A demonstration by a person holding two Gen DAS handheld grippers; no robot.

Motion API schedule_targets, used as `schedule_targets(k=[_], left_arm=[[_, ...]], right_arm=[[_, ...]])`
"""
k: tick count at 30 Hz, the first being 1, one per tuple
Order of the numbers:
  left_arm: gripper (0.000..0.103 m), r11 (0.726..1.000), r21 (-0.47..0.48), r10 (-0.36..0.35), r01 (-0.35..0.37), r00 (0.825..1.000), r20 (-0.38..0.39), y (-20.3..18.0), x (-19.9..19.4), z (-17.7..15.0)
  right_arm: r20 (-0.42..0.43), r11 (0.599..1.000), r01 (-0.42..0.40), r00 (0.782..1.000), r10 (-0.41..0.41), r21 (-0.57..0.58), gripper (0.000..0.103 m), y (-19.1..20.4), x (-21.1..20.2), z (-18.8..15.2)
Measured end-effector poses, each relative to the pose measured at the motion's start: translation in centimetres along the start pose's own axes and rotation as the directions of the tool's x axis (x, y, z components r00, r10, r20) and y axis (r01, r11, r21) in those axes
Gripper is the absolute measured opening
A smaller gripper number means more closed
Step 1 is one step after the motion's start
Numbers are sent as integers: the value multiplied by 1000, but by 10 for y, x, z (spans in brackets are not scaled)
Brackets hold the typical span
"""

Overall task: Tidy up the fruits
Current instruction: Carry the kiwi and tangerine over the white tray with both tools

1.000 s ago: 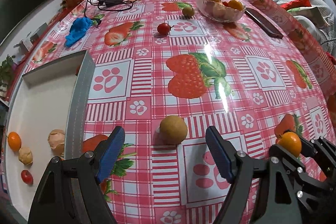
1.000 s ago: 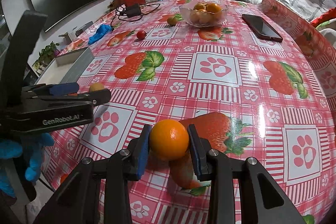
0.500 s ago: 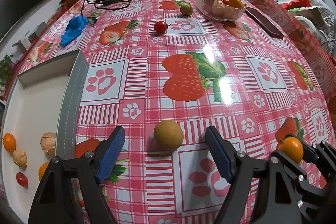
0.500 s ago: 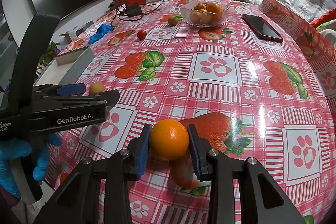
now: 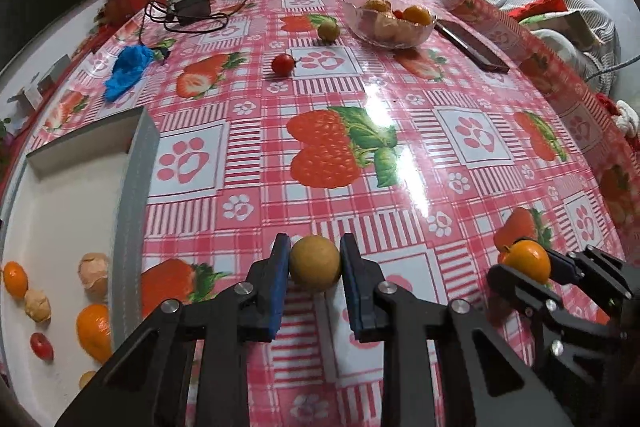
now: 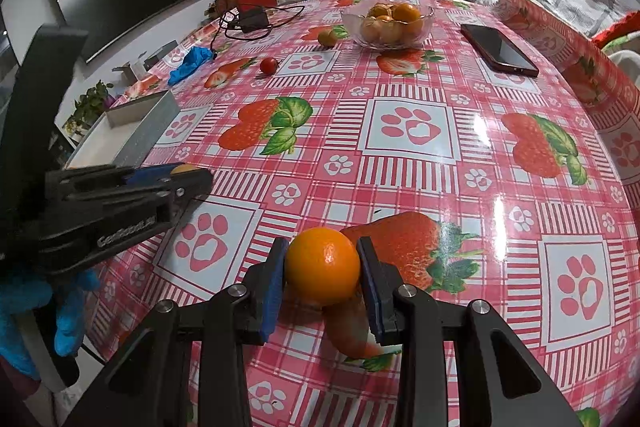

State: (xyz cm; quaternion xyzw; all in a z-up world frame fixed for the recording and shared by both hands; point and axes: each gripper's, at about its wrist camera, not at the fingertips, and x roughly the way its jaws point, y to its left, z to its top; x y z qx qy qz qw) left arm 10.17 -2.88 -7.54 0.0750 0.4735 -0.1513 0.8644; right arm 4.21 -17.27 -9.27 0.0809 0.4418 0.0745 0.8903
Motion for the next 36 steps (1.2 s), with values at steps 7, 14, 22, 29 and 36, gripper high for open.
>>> schedule_targets(k=[7,14,22,29,36], left_arm=[[28,1000,-7,7,-7,1000,31,9,-25,-8],[28,998,31,61,-62,997,41,4,-35,-25],[28,998,8,66,-66,998,-21,5,-24,-49],[28,998,-3,64,-64,998,-19,6,-25,-52],[28,998,-1,58,-58,998,-19,7,-25,-52]], right_arm=[[-5,1000,-6,1000,6,14,36,-1,-4,0],[-8,1000,6,1000,-6,13,36,2,-11,-2],[-25,999,21,999,-20,34,36,2,-14,-11],[-30,999,36,999,-35,34,36,4,-14,-12],[-38,999,42,998,-41,33,36,4,-11,-11]])
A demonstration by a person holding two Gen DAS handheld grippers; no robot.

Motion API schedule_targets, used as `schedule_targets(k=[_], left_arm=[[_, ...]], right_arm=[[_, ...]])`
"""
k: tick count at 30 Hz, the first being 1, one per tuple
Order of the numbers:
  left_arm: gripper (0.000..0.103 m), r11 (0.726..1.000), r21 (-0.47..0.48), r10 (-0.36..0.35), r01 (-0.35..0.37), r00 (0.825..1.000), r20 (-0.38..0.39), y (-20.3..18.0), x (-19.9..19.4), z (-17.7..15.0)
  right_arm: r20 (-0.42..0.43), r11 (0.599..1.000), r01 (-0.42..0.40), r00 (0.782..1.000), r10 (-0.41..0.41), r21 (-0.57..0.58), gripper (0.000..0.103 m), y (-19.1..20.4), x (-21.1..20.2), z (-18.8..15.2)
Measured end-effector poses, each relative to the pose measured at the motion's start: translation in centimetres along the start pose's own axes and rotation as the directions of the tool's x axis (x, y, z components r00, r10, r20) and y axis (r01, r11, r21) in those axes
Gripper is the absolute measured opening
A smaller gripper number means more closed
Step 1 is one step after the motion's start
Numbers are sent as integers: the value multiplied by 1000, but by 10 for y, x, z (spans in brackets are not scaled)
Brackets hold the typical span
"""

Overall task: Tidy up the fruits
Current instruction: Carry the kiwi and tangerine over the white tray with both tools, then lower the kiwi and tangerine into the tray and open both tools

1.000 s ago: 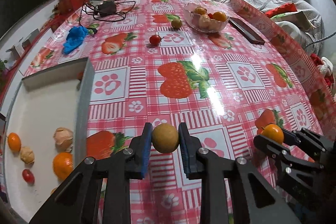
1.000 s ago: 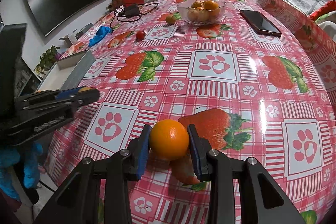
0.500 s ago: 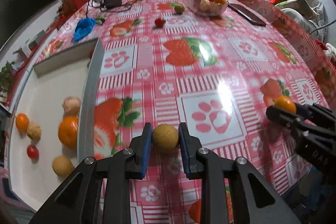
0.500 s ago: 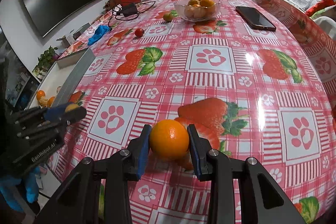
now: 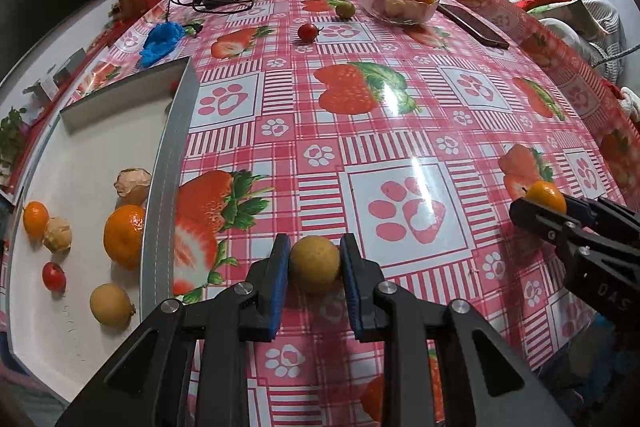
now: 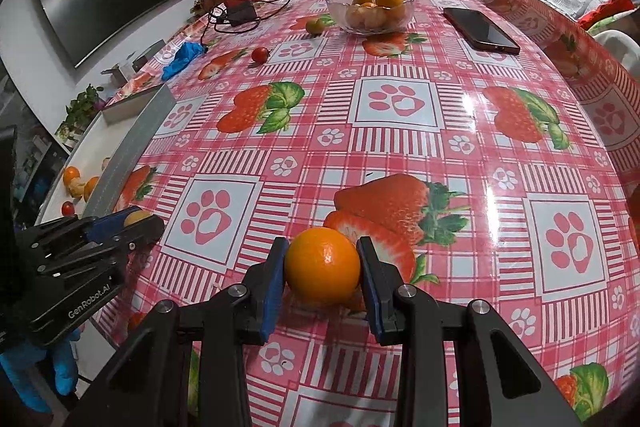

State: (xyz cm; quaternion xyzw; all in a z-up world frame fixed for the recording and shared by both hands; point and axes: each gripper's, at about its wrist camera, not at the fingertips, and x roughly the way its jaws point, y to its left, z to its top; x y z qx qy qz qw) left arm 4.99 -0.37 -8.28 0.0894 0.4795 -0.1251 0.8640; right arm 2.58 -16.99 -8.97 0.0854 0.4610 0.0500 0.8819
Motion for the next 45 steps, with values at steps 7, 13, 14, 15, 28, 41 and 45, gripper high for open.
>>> schedule_targets(k=[7,13,14,15,28,41,45], left_arm=[[28,1000,-10,-21,21,1000,2,2,-1,-1],[28,998,-25,-56,57,997,45,11,-21,1],[28,998,-30,-62,63,997,54,13,-26,1],[28,997,-35,-67,69,996,60,16,-29,1],[28,990,-114,-58,81,980,190,81,-88,3],[28,971,-240,62,-1,966,250,174,-123,-9],[28,959,-282,103,-30,964,246,204,-126,-14]], right_arm=[[-2,1000,-7,1000,7,4,36,-1,0,0],[3,999,-22,1000,22,33,36,-4,-6,4],[4,999,-23,1000,23,37,36,-4,-8,5],[5,999,-25,1000,25,40,36,-4,-10,6],[20,999,-40,999,39,1,36,29,-30,20],[31,978,-124,991,131,-165,36,132,-31,58],[19,966,-159,986,167,-204,36,159,-27,66]])
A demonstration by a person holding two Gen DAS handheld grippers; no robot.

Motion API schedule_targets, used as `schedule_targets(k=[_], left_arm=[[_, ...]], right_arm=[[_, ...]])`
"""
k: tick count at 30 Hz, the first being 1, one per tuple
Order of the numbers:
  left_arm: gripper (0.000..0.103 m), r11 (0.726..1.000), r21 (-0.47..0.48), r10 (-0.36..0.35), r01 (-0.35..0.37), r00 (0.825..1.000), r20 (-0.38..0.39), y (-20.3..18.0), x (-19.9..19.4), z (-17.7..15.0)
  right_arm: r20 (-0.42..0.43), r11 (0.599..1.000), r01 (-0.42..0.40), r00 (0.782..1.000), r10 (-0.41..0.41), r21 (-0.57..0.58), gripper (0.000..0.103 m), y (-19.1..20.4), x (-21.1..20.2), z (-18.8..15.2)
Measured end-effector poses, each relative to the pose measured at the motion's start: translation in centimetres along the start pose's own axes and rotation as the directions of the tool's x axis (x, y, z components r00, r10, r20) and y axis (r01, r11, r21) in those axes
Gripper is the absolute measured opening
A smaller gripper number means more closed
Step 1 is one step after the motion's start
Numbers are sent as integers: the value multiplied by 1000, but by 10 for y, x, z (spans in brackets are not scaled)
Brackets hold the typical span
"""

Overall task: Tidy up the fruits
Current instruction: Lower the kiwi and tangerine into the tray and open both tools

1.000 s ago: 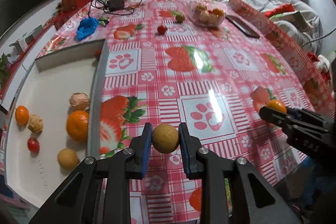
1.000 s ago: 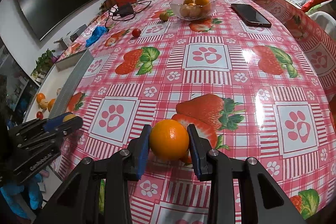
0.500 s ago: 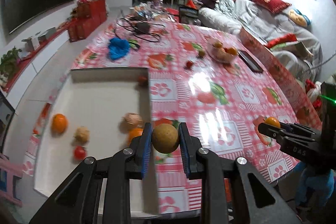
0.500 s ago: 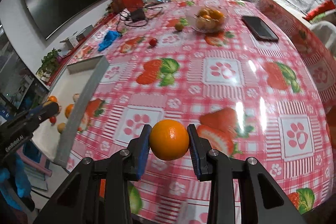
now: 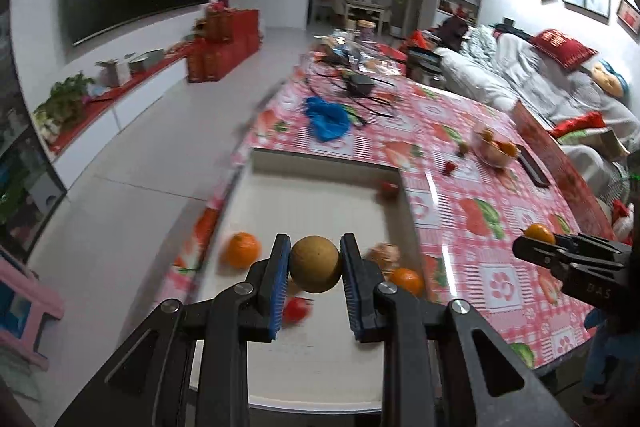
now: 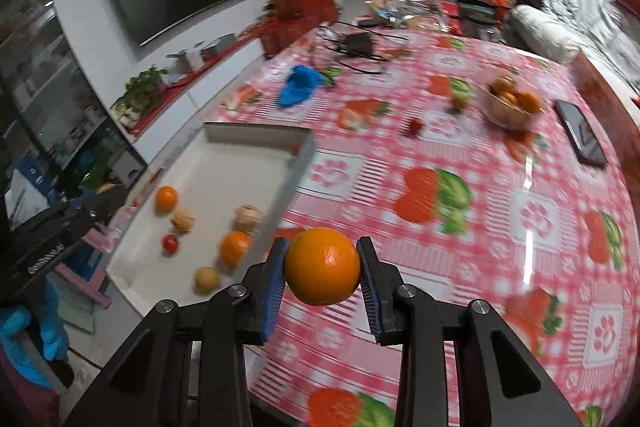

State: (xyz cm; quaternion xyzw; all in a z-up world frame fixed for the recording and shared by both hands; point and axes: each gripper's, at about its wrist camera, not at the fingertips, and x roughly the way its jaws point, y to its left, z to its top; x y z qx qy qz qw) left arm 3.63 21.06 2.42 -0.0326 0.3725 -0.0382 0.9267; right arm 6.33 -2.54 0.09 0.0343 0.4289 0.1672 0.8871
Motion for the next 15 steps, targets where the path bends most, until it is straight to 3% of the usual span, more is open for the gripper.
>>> schedule_targets(k=[5,15], left_arm=[[28,999,-22,35,-35,999,-20,22,7,-5],[28,999,-45,15,-19,996,-90,29,37,-14]], right_arm=[[-19,997,-35,999,33,-69,36,33,16,15],[-70,984,-88,994,78,-158,36,77,52,43]])
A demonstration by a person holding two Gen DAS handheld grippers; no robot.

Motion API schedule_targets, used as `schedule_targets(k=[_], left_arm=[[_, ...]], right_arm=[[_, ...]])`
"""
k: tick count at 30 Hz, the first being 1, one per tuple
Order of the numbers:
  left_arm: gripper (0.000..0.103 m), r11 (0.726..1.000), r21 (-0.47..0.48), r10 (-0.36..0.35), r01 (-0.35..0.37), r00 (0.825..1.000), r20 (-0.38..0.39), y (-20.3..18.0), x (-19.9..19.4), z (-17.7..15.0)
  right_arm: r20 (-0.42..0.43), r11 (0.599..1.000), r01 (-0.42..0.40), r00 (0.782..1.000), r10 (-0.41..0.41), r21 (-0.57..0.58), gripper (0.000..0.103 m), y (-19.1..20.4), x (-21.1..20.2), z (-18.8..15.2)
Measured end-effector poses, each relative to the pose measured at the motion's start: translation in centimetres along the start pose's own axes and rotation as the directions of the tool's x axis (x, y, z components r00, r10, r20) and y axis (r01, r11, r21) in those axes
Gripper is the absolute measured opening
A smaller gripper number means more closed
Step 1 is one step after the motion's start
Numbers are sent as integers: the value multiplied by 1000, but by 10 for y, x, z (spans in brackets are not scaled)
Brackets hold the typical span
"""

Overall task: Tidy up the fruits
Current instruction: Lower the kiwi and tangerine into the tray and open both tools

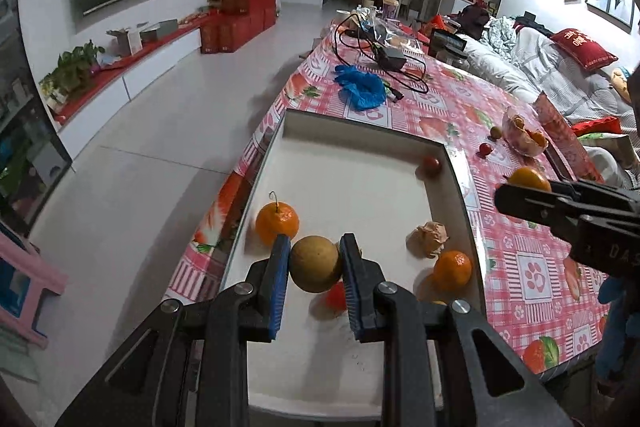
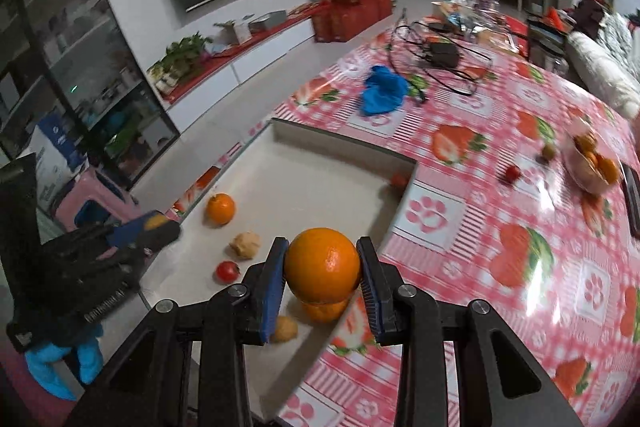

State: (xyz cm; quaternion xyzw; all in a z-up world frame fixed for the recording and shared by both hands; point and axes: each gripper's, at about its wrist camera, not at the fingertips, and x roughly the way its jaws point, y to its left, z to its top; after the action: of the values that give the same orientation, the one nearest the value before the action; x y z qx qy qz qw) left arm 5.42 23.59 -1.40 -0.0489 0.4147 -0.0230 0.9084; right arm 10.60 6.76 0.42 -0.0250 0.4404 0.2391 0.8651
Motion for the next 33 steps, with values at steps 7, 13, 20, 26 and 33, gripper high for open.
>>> schedule_targets(k=[7,13,20,26,33], left_arm=[[28,1000,0,-7,7,1000,-23,-3,18,11],[28,1000,12,-7,8,999,-53,-7,36,16],[28,1000,25,0,3,996,-90,-11,56,20],[28,999,33,13,-9,992,-124,-13,69,19],[28,999,42,28,-22,990,-137,-16,79,20]], right_arm=[[-25,999,-4,1000,3,-37,36,8,23,20],[-65,1000,-17,998,17,-5,36,1,44,23],[-108,1000,-27,994,28,15,36,-6,65,22],[-140,999,-27,990,31,32,36,-13,79,19],[-162,997,-25,986,37,73,36,-24,89,19]])
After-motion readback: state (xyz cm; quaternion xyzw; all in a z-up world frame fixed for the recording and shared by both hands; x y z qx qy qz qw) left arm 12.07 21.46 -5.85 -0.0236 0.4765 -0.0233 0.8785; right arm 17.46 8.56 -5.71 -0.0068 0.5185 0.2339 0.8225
